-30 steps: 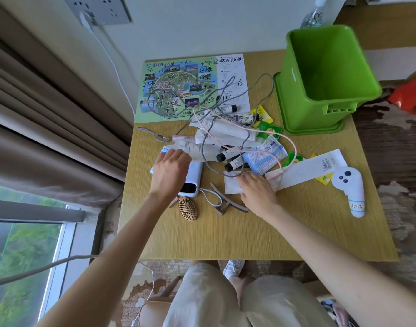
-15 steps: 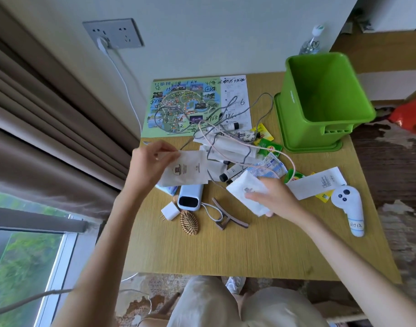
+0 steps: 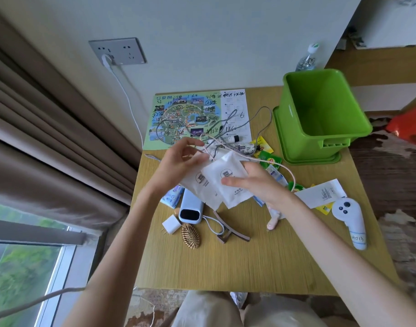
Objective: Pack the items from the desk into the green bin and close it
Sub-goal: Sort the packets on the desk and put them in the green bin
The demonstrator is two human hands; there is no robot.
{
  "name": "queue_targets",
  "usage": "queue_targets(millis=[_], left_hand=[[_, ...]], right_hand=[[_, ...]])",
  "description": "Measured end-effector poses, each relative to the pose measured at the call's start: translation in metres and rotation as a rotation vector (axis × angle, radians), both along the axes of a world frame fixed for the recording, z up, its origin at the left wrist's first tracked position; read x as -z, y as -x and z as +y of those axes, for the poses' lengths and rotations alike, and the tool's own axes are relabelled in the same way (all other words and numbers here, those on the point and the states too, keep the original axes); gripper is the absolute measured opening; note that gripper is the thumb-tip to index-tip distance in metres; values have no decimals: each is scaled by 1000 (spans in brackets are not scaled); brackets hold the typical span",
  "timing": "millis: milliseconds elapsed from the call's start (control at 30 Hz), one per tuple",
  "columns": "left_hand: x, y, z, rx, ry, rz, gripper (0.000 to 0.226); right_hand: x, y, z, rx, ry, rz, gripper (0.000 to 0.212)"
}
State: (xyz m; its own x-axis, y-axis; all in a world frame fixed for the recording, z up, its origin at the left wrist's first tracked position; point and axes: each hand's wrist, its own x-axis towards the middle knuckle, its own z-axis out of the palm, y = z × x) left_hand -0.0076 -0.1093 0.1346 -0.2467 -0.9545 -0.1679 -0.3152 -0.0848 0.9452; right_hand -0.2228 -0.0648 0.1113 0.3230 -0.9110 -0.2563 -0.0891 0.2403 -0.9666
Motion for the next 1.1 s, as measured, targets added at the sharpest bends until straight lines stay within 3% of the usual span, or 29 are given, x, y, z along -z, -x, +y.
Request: queue_targets(millis=[133,233,467,533,600,667,733,800,933,1100], left_hand=[[13,-6,-8,-75,-162,71,32],[24,-1,-12,-70,-149,58,27],[41,3,-34,-123,-138,142,17],[54,-7,-40,-195,-102,32,16],[73,-20,-43,-225,-14,-251,11],[92,-30,-42,-194,11,-453,12],[108,-33,-40,-126,23,-501,17],[119,-33,-41,-34,63,-533,22],[133,-35,-44,179,65,-636,40],[141,-38,-45,283,77,-735,58]], right_hand=[[14,4,-8,216,-60,-10,30],[20,3,-18,228,-65,83,44],[28,0,-42,135,-111,109,37],[33,5,-48,104,-122,131,37],[37,3,-48,11,-140,146,23],[48,-4,-47,-105,-114,280,29],[60,-17,-44,-177,-81,446,43],[67,-28,-42,-229,-136,445,50],[79,-45,-35,-318,-227,422,21],[89,-48,-30,-219,-148,489,30]])
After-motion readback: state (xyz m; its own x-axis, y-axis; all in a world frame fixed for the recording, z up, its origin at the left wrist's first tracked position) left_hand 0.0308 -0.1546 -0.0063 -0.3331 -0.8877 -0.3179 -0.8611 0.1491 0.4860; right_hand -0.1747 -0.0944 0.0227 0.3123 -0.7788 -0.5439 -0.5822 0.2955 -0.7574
